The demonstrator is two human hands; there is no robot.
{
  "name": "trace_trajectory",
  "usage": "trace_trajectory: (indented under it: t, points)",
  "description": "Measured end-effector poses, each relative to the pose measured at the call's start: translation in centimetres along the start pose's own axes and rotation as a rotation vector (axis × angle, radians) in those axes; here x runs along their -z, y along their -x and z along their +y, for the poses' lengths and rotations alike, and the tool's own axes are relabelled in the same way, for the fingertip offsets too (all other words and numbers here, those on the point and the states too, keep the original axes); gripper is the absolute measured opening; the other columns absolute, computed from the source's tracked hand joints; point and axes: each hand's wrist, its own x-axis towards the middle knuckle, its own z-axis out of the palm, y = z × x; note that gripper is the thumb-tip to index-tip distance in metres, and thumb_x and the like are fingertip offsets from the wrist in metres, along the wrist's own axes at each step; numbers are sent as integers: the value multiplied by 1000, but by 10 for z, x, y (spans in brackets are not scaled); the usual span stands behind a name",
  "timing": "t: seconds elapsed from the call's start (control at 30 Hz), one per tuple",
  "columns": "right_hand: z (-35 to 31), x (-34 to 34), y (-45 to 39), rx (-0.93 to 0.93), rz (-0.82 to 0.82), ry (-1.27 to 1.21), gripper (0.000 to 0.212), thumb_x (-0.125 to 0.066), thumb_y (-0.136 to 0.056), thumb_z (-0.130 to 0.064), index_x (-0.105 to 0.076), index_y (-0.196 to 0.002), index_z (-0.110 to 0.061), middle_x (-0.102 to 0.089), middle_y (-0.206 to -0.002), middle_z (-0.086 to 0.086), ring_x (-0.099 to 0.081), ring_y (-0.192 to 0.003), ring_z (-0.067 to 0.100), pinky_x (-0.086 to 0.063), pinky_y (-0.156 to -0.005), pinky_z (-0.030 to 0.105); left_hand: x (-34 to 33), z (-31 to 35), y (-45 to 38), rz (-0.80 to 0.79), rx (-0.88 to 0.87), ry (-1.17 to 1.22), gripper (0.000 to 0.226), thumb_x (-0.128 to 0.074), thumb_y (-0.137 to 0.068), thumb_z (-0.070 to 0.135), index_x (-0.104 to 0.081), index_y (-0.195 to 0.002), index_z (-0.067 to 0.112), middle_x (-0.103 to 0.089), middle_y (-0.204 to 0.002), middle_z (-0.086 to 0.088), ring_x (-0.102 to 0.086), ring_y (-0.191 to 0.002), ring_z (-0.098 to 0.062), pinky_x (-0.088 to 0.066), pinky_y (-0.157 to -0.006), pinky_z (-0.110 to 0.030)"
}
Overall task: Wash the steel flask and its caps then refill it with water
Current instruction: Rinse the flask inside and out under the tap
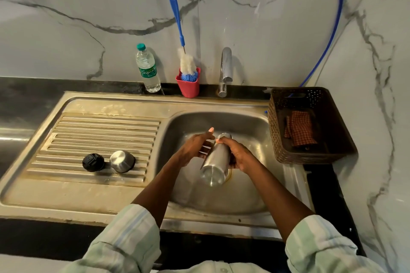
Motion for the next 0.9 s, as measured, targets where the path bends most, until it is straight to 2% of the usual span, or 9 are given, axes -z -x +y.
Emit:
trace_trajectory:
  t: [0.1, 0.17, 0.33, 0.43, 0.5, 0.57, 0.7, 0.8, 0.9]
  points:
    - [4, 6, -2, -78, -66, -102, 66, -74, -67, -54, -64, -119, -14, -69, -111, 13, -70, -90, 27, -60, -72, 38, 0, -1, 0, 9, 33, -11, 62, -43, -96, 64, -68, -117, 11, -72, -96, -6, -67, -77, -15, -52, -65, -25]
    - [9, 10, -4, -112, -78, -195, 69, -74, -70, -55, -63, -122, -11, -65, -113, 13, -69, -85, 26, -59, -62, 32, -1, -1, 0, 22, 24, -17, 59, -43, -98, 61, -71, -107, 10, -71, -85, -3, -67, -72, -14, -54, -62, -24]
    - [8, 14, -6, -264, -108, -482, 68, -70, -81, -51, -55, -123, 0, -62, -114, 23, -71, -61, 33, -56, -44, 30, -6, 4, -6, -4, 24, 45, 40, -44, -102, 50, -67, -109, 18, -73, -93, -8, -71, -85, -27, -60, -72, -38]
    - [2, 14, -9, -314, -117, -761, 62, -68, -84, -38, -51, -123, 6, -59, -112, 28, -68, -83, 38, -60, -52, 38, -5, 10, -16, 80, -83, 36, 29, -44, -105, 17, -63, -124, 6, -72, -95, -10, -70, -86, -26, -59, -81, -44]
    - [-7, 12, -12, -275, -105, -952, 50, -62, -90, -33, -51, -124, 4, -58, -118, 29, -63, -100, 42, -61, -67, 46, 1, 21, -28, 181, -199, 9, 27, -48, -100, 5, -65, -120, 10, -72, -102, -9, -70, -93, -23, -59, -85, -40]
    - [-17, 10, -19, -236, -83, -1079, 46, -55, -96, -34, -53, -125, 1, -58, -118, 29, -61, -106, 44, -59, -71, 51, 9, 39, -46, 288, -284, -11, 23, -55, -98, 7, -69, -114, 15, -73, -106, -6, -70, -97, -18, -58, -91, -39]
    - [-28, 8, -39, -295, -78, -1335, 63, -61, -91, -43, -49, -134, 2, -54, -122, 34, -62, -95, 47, -58, -51, 50, 21, 85, -79, 426, -421, -90, 21, -60, -98, 21, -69, -116, 16, -73, -106, -2, -68, -95, -13, -55, -91, -34]
    - [-31, 11, -51, -379, -99, -1462, 71, -72, -83, -41, -49, -133, 5, -56, -116, 35, -65, -89, 47, -58, -51, 50, 23, 120, -100, 374, -469, -187, 32, -62, -97, 17, -64, -128, 9, -72, -116, -8, -69, -96, -12, -57, -88, -28]
    - [-35, 12, -59, -403, -106, -1459, 73, -72, -83, -42, -48, -134, 5, -57, -117, 34, -66, -90, 46, -59, -53, 49, 18, 134, -115, 316, -453, -352, 32, -72, -91, 18, -68, -119, 4, -73, -110, -14, -70, -96, -20, -58, -86, -33]
